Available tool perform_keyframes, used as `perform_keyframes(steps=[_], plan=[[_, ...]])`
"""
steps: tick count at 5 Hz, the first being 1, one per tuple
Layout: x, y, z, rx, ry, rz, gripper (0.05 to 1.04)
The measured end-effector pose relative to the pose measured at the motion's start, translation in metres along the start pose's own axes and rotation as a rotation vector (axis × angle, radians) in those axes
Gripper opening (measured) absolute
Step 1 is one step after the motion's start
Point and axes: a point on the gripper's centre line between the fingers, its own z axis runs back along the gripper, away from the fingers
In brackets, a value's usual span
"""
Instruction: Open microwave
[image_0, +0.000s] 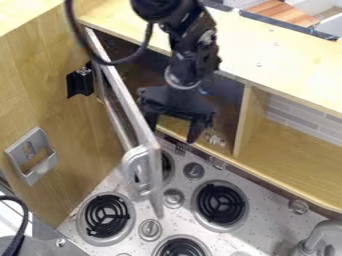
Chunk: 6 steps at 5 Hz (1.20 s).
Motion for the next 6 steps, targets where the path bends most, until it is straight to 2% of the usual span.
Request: perform_keyframes(steps=[1, 4, 6], plan=[[-0.013, 0.02, -0.002, 0.022, 0.021, 0.057, 0.999], [-0.029, 0.079, -0.001, 0.077, 0.039, 0.217, 0.999], [-0.038, 0.107, -0.008, 0.075, 0.064, 0.271, 0.999]])
